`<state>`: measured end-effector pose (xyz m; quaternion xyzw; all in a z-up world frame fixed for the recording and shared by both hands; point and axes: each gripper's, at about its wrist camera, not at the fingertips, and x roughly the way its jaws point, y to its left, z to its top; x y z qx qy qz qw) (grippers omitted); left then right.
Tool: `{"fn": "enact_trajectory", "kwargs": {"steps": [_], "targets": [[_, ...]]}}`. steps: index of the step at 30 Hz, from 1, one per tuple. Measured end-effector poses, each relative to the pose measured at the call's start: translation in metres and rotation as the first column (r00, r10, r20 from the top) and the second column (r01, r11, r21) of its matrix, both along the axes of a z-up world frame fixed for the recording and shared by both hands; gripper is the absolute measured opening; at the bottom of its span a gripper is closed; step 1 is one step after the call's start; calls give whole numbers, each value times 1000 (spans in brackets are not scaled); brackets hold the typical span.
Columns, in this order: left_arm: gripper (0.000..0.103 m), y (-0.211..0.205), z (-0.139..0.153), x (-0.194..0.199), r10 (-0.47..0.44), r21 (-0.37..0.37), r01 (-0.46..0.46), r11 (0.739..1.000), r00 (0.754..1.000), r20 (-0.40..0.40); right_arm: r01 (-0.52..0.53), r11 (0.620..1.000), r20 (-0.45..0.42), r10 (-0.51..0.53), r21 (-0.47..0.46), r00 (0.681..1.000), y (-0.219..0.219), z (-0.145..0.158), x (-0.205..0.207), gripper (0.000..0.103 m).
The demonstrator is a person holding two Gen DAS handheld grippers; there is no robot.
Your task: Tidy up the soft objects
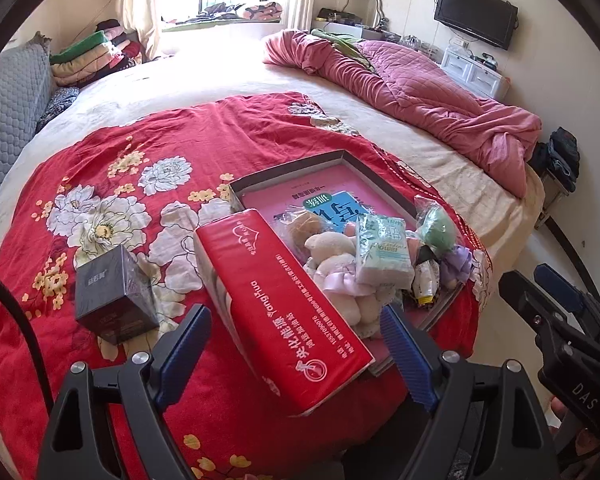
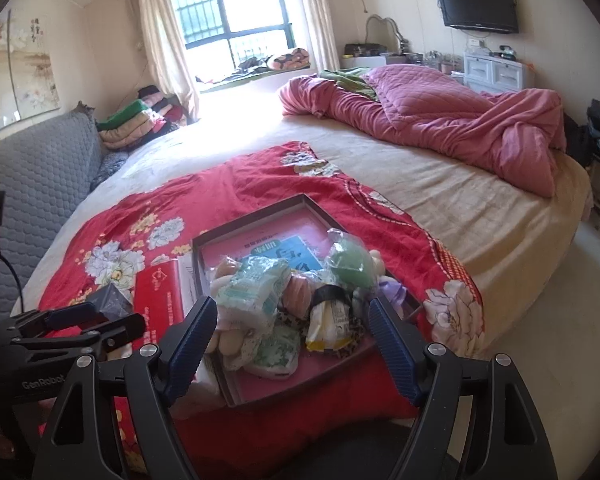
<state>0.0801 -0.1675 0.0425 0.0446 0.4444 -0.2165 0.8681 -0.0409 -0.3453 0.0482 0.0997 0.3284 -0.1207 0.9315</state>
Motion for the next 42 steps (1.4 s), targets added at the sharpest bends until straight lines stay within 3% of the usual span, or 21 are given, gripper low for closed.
{"fn": "enact_trajectory", "kwargs": {"steps": [4, 16, 20, 30, 42], "targets": [[86, 11, 2, -8, 13, 1, -13, 1000, 1000, 11, 18, 1000, 10, -18, -9, 1000, 13, 0, -14, 80], [86, 21, -12, -36, 16, 36, -16, 999, 1000, 13, 36, 995, -97, -44, -91, 994, 42, -17, -35, 80], [86, 21, -14, -39, 23, 42, -24, 999, 1000, 10, 62, 997, -91, -66, -44, 994, 35, -18, -46, 80], [86, 21, -9, -48, 20, 40, -21, 999, 1000, 23, 24, 998, -36, -27, -59, 999, 48, -4, -59, 80], [86, 20, -11, -52, 18, 48, -19, 999, 1000, 23, 20, 999, -72, -23, -33, 997, 45, -15, -53, 80]]}}
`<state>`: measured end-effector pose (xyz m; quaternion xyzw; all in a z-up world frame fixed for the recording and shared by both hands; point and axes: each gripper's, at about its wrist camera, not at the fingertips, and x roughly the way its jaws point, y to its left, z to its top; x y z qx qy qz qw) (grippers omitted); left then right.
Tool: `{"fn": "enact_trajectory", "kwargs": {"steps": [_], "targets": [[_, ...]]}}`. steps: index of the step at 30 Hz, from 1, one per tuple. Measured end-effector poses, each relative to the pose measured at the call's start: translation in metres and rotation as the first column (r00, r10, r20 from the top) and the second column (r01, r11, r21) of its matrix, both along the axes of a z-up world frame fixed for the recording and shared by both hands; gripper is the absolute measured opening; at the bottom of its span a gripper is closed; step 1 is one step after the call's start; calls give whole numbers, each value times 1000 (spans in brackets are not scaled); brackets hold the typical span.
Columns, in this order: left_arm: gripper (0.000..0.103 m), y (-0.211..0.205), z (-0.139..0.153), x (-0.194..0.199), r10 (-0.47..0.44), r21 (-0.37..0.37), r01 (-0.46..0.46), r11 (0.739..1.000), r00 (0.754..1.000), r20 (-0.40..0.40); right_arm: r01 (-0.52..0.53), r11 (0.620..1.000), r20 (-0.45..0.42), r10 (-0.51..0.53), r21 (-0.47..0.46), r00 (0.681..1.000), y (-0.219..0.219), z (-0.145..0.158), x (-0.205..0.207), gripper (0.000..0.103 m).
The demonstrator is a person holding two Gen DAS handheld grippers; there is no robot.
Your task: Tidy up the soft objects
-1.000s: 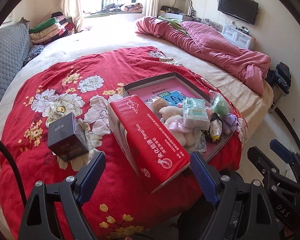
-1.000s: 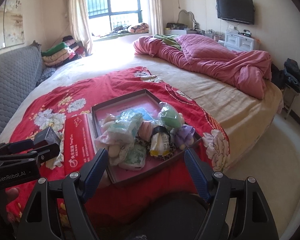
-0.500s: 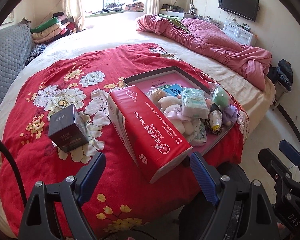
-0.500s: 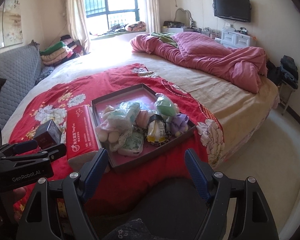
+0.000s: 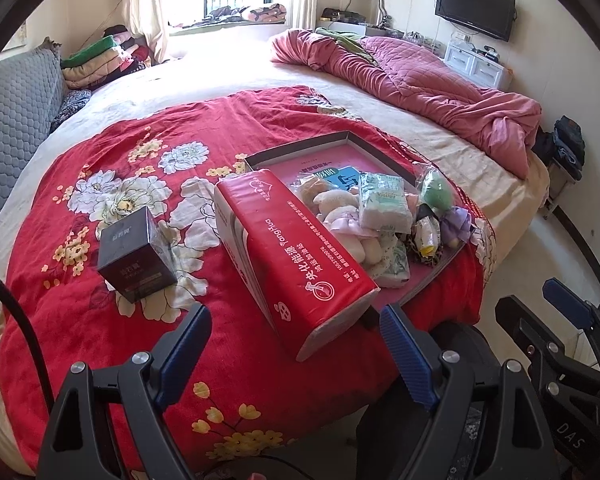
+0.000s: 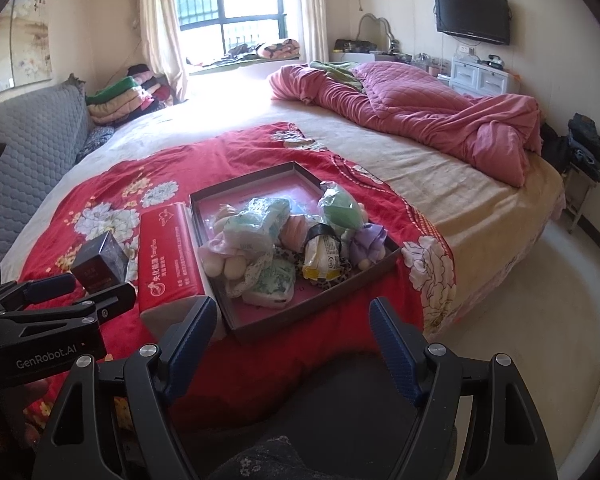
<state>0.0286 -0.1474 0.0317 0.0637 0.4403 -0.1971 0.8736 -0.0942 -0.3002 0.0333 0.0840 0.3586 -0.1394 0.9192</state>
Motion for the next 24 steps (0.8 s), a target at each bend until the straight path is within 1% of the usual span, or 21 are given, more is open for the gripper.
{"fn": "enact_trajectory", "kwargs": {"steps": [11, 24], "targets": [[86, 0, -6, 0, 5, 24, -5, 1000, 1000, -11, 2, 1000, -7, -2, 16, 1000, -2, -4, 1, 80], [86, -1, -8, 0, 8, 31, -7, 999, 1000, -13, 3, 1000, -12, -3, 18, 1000, -3, -3, 1, 80]]}}
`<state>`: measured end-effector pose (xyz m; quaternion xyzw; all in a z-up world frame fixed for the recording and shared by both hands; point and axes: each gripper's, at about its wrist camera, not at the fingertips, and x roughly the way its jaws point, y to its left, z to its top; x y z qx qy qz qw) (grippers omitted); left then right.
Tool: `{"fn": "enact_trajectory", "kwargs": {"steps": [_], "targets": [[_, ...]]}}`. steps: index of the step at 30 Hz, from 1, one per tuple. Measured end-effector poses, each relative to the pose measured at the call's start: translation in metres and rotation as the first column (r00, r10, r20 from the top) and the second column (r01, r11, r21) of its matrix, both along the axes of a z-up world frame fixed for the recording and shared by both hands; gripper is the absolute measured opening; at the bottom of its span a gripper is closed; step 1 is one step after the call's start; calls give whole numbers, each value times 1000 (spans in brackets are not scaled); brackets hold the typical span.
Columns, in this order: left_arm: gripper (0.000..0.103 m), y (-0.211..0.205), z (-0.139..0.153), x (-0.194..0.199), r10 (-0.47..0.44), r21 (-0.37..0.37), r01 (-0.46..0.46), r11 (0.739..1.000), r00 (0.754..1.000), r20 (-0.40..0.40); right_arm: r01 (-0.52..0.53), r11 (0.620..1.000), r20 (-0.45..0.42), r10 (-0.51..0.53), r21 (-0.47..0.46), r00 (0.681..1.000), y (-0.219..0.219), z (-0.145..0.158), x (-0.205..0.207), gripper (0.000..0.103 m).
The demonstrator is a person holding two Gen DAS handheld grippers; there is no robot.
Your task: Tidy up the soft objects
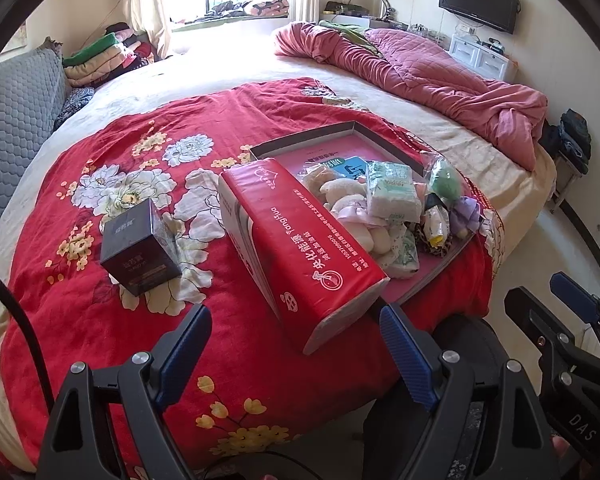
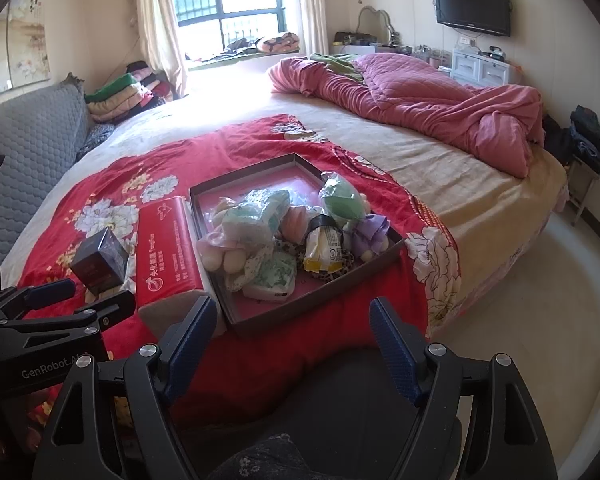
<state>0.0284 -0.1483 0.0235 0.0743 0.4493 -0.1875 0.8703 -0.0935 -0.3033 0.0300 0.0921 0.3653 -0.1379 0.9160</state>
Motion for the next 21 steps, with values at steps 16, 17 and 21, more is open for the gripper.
{"fn": "enact_trajectory", "kwargs": {"steps": [16, 17, 21], "targets": [[86, 0, -3, 0, -1, 5, 1, 1000, 1000, -5, 0, 1000, -1, 0, -1, 1000, 1, 0, 0, 80], [86, 0, -3, 0, -1, 5, 1, 1000, 1000, -6, 0, 1000, 0, 0, -1, 1000, 1, 0, 0, 80], [86, 0, -3, 0, -2, 9, 2, 1000, 1000, -7, -1, 1000, -1, 1, -1, 1000, 1, 1, 0, 80]]}}
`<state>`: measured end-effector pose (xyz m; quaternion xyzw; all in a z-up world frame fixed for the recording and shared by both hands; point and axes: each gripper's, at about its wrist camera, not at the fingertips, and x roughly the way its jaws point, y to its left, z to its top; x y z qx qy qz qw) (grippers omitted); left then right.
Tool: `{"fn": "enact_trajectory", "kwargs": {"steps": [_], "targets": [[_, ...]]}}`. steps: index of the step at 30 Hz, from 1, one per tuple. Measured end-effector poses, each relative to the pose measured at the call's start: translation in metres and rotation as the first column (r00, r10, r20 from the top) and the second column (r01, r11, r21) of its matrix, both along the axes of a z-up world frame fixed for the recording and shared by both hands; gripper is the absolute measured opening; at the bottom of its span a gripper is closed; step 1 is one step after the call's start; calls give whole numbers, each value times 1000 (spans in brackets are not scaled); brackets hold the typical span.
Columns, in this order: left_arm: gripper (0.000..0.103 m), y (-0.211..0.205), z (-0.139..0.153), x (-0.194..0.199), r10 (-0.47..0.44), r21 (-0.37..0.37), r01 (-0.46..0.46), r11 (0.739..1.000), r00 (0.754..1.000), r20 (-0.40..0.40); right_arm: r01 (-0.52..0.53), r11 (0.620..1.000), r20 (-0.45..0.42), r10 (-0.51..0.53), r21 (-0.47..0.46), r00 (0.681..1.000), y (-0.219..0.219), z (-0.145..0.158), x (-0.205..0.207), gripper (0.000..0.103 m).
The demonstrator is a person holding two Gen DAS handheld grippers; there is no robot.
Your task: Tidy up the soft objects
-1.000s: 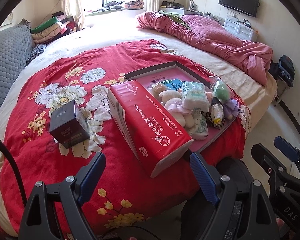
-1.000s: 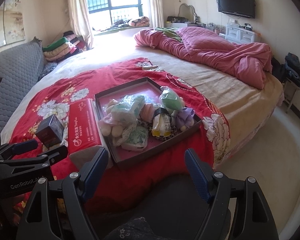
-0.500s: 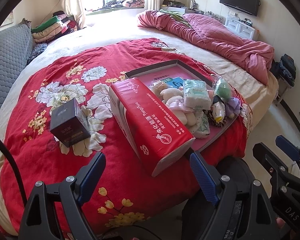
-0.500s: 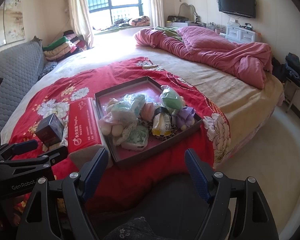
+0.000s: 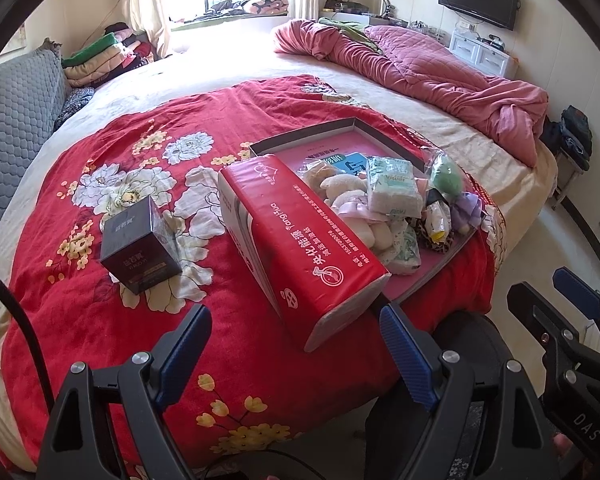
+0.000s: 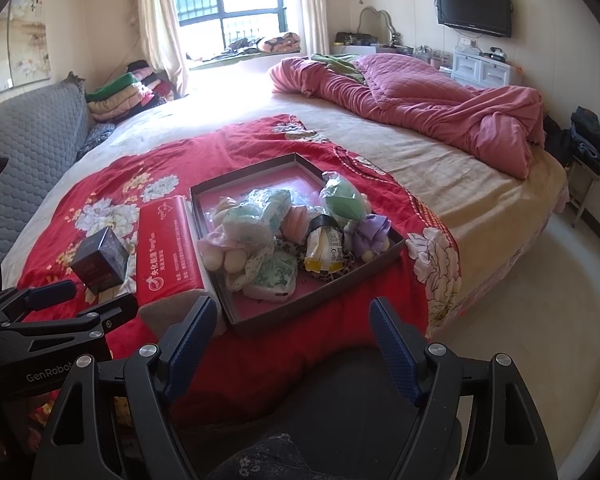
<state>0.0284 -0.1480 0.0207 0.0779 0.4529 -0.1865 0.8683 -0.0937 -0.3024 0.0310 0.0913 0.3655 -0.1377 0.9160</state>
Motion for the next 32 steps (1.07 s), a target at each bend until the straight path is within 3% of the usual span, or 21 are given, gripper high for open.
{"fn": "enact_trajectory", "kwargs": {"steps": [32], "targets": [[86, 1, -4, 1, -14, 3, 14, 1000, 1000, 6, 1, 1000, -13, -1, 11, 1000, -3, -4, 2, 80]]}}
